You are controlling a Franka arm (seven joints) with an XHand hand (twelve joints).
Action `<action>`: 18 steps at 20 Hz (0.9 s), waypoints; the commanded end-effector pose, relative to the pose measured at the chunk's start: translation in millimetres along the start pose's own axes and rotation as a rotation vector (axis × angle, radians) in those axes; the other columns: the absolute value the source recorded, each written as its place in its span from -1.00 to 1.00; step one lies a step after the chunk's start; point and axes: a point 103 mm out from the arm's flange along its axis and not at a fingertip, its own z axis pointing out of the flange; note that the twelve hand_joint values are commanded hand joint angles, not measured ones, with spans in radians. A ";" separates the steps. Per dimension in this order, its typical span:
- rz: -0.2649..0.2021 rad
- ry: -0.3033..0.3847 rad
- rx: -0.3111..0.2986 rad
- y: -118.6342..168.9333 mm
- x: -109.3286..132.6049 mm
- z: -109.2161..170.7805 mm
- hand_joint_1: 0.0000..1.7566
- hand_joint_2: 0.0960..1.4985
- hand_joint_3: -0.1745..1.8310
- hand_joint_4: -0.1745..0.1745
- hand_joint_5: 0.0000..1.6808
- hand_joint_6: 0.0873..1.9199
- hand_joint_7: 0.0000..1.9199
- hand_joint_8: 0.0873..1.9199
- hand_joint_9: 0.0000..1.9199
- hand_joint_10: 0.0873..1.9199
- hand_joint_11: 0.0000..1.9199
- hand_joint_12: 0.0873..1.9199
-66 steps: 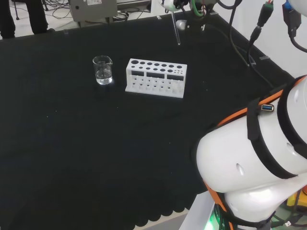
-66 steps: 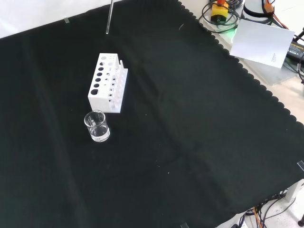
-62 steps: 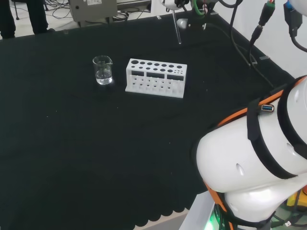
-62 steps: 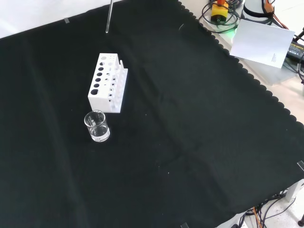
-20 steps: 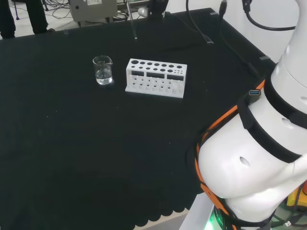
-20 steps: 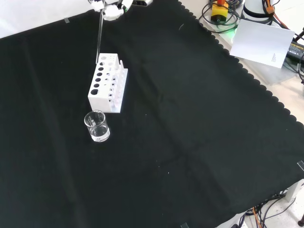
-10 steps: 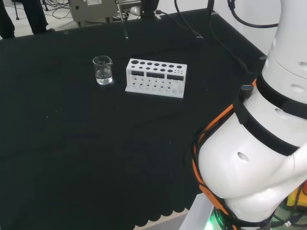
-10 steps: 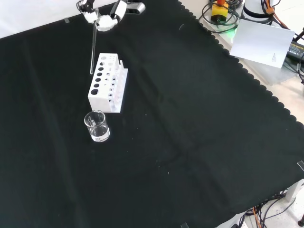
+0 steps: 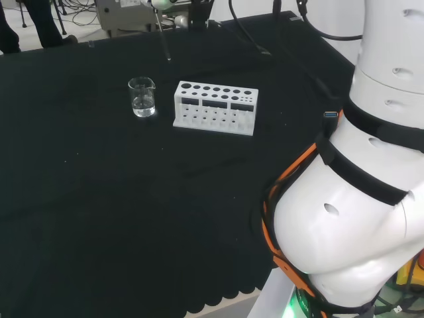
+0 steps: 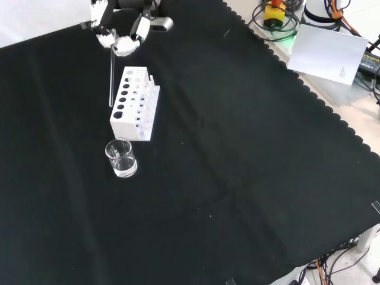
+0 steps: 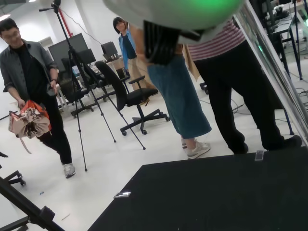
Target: Stir in the beaker to the left of the white test tube rack with the glass rod.
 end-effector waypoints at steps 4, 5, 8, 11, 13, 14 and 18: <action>-0.024 0.030 0.030 14.4 6.2 26.0 0.48 -0.21 0.03 -1.00 0.24 -0.09 0.19 0.27 0.64 -0.11 0.70 -0.29; -0.027 0.031 0.033 15.3 7.6 28.3 0.48 -0.21 0.03 -1.00 0.24 -0.09 0.19 0.27 0.64 -0.11 0.70 -0.29; -0.032 0.039 0.043 18.5 12.6 35.3 0.48 -0.21 0.03 -1.00 0.24 -0.09 0.19 0.27 0.64 -0.11 0.70 -0.28; -0.038 0.046 0.051 19.1 18.8 41.9 0.48 -0.21 0.03 -1.00 0.24 -0.09 0.19 0.27 0.63 -0.11 0.70 -0.28; -0.038 0.049 0.057 18.0 22.5 46.0 0.48 -0.21 0.03 -1.00 0.24 -0.09 0.19 0.27 0.63 -0.11 0.70 -0.28; -0.038 0.051 0.060 17.3 24.1 47.8 0.48 -0.21 0.03 -1.00 0.24 -0.09 0.19 0.27 0.63 -0.11 0.70 -0.28; -0.038 0.050 0.067 16.4 27.0 51.8 0.48 -0.21 0.03 -1.00 0.24 -0.09 0.19 0.27 0.63 -0.11 0.70 -0.28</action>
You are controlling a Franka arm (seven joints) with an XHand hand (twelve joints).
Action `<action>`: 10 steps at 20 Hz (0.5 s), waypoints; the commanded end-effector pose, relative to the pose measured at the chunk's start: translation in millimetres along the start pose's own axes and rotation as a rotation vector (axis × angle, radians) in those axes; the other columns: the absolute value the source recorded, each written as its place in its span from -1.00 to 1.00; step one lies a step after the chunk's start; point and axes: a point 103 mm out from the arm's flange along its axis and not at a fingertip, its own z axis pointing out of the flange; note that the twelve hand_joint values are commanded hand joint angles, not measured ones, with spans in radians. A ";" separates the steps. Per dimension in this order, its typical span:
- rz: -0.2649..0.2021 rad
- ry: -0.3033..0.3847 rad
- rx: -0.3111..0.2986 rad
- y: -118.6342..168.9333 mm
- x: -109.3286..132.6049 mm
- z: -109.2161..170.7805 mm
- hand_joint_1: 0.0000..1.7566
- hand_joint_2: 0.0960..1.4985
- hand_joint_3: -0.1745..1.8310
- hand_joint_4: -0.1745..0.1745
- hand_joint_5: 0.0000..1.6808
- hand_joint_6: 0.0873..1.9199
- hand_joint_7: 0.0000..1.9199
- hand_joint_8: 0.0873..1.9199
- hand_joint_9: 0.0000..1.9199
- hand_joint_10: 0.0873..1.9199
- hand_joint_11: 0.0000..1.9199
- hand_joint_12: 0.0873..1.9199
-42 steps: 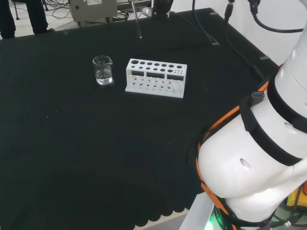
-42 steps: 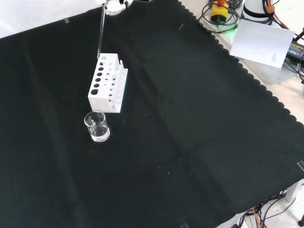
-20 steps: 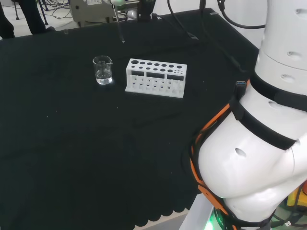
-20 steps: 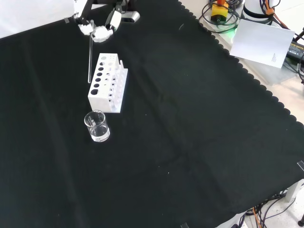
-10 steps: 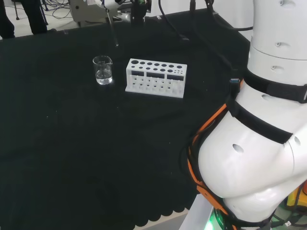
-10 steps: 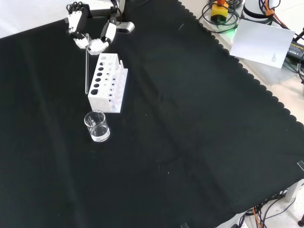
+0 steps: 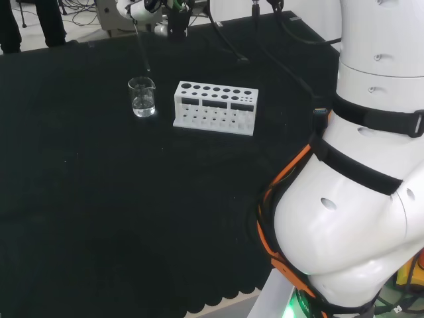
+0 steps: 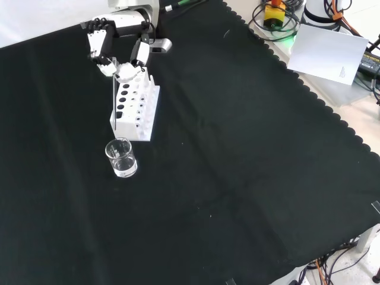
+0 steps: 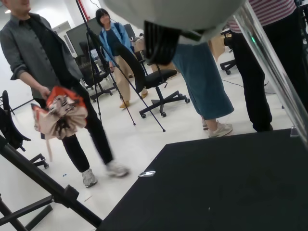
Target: Stir in the beaker to the left of the white test tube rack with the glass rod.
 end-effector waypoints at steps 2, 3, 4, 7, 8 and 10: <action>0.000 -0.003 0.016 -0.4 6.2 11.1 0.48 -0.21 0.03 -1.00 0.24 -0.09 0.19 0.27 0.63 -0.11 0.70 -0.28; 0.000 0.000 0.015 -0.1 6.3 12.2 0.48 -0.21 0.03 -1.00 0.24 -0.09 0.19 0.27 0.63 -0.11 0.70 -0.28; 0.001 0.000 0.018 0.0 6.4 13.5 0.48 -0.20 0.03 -1.00 0.24 -0.09 0.19 0.27 0.63 -0.11 0.70 -0.28; 0.004 0.000 0.028 2.1 7.3 21.9 0.48 -0.20 0.03 -1.00 0.24 -0.09 0.19 0.27 0.63 -0.11 0.70 -0.28; 0.004 0.003 0.029 2.2 7.0 22.6 0.48 -0.20 0.03 -1.00 0.24 -0.09 0.19 0.27 0.63 -0.11 0.70 -0.28; 0.001 0.003 0.035 3.1 9.4 27.6 0.48 -0.20 0.03 -1.00 0.24 -0.09 0.19 0.27 0.63 -0.11 0.70 -0.28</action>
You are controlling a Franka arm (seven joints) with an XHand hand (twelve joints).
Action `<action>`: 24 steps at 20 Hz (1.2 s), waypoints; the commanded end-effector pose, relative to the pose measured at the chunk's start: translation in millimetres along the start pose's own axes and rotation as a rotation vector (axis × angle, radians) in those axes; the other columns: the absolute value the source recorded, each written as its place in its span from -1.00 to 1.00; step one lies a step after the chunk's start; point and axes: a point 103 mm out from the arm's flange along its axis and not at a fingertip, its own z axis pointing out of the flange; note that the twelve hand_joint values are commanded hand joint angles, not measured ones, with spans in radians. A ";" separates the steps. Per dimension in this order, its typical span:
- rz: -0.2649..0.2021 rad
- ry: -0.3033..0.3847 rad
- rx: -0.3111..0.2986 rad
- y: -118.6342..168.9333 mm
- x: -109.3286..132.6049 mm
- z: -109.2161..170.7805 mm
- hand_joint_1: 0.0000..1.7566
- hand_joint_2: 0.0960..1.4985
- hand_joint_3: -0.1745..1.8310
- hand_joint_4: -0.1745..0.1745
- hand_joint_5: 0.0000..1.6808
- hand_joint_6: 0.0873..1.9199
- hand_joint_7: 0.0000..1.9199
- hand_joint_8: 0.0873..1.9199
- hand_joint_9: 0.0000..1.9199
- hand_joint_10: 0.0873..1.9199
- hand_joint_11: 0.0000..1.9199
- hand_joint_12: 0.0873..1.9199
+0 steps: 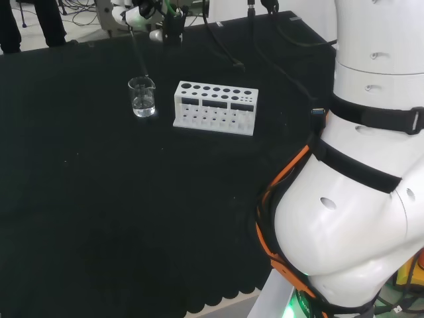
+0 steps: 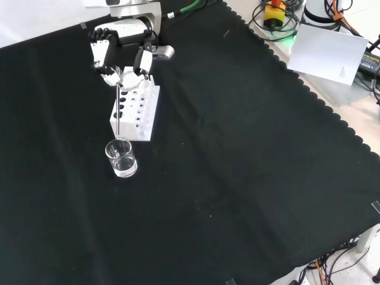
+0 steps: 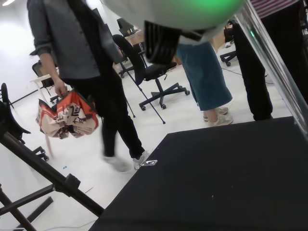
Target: Stir in the beaker to the left of the white test tube rack with the glass rod.
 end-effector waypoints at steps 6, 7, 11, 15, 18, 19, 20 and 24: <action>-0.012 0.017 0.023 6.9 5.2 27.2 0.48 -0.20 0.02 -1.00 0.24 -0.09 0.18 0.28 0.63 -0.11 0.70 -0.27; -0.013 0.020 0.026 7.7 3.2 29.3 0.48 -0.20 0.02 -1.00 0.24 -0.09 0.18 0.28 0.63 -0.11 0.70 -0.27; -0.023 0.038 0.037 11.3 -7.3 36.3 0.48 -0.20 0.02 -1.00 0.23 -0.08 0.18 0.28 0.63 -0.10 0.70 -0.27; -0.017 0.042 0.043 12.8 -21.1 45.0 0.48 -0.19 0.01 -1.00 0.23 -0.08 0.18 0.28 0.63 -0.10 0.70 -0.27; -0.007 0.045 0.051 11.5 -30.9 53.1 0.48 -0.18 0.01 -1.00 0.22 -0.07 0.17 0.28 0.63 -0.10 0.70 -0.26; -0.005 0.045 0.057 11.3 -34.6 56.6 0.48 -0.18 0.01 -1.00 0.22 -0.07 0.17 0.29 0.63 -0.10 0.70 -0.26; -0.001 0.045 0.059 11.2 -37.6 59.5 0.48 -0.18 0.01 -1.00 0.22 -0.07 0.17 0.29 0.63 -0.10 0.70 -0.26; 0.016 0.045 0.072 8.3 -48.9 68.2 0.48 -0.17 0.00 -1.00 0.21 -0.07 0.17 0.29 0.63 -0.09 0.70 -0.26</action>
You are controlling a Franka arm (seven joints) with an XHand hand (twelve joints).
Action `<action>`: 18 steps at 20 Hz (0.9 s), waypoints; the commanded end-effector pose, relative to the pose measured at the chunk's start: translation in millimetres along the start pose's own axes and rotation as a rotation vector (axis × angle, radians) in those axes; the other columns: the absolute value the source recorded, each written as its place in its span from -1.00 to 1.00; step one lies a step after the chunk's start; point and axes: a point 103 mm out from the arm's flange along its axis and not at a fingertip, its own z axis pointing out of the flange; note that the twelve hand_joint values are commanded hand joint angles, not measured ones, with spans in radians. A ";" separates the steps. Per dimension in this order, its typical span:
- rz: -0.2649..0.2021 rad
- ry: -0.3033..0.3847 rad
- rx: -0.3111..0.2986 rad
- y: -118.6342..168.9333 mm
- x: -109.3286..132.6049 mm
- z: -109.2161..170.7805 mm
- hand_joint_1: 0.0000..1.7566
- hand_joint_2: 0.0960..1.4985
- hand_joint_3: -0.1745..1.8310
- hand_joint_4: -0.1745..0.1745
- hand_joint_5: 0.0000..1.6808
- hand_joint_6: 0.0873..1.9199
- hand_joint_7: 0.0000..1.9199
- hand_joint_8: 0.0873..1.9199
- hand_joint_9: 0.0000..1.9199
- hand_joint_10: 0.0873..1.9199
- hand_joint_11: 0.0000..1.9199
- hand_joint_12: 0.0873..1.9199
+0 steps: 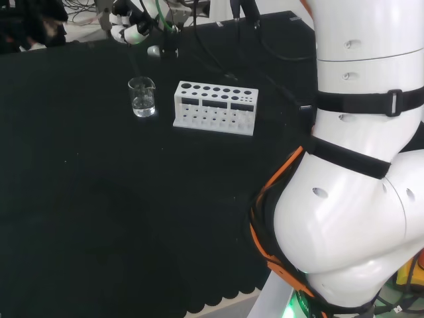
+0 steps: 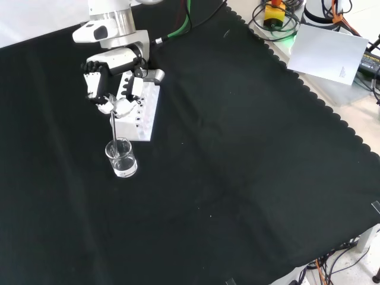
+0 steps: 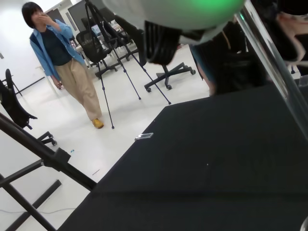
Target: Stir in the beaker to the left of the white test tube rack with the glass rod.
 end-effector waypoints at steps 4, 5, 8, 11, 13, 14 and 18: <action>0.034 0.006 0.025 -12.3 -24.8 11.7 0.48 -0.17 0.00 -1.00 0.21 -0.06 0.17 0.29 0.63 -0.09 0.70 -0.26; 0.038 0.006 0.026 -15.6 -25.5 10.9 0.48 -0.17 0.00 -1.00 0.21 -0.06 0.17 0.29 0.63 -0.09 0.70 -0.26; 0.049 0.005 0.030 -26.3 -25.6 9.0 0.48 -0.17 0.00 -1.00 0.21 -0.06 0.17 0.29 0.63 -0.09 0.69 -0.26; 0.058 0.006 0.034 -36.1 -22.8 8.6 0.48 -0.17 0.01 -1.00 0.21 -0.06 0.17 0.29 0.63 -0.09 0.69 -0.26; 0.060 0.009 0.037 -38.7 -18.3 9.5 0.48 -0.18 0.01 -1.00 0.21 -0.06 0.17 0.29 0.63 -0.09 0.69 -0.25; 0.059 0.011 0.039 -38.9 -15.0 10.9 0.48 -0.18 0.01 -1.00 0.21 -0.06 0.17 0.29 0.63 -0.09 0.69 -0.25; 0.046 0.028 0.045 -34.3 -1.0 20.3 0.48 -0.18 0.01 -1.00 0.22 -0.07 0.17 0.29 0.63 -0.09 0.69 -0.25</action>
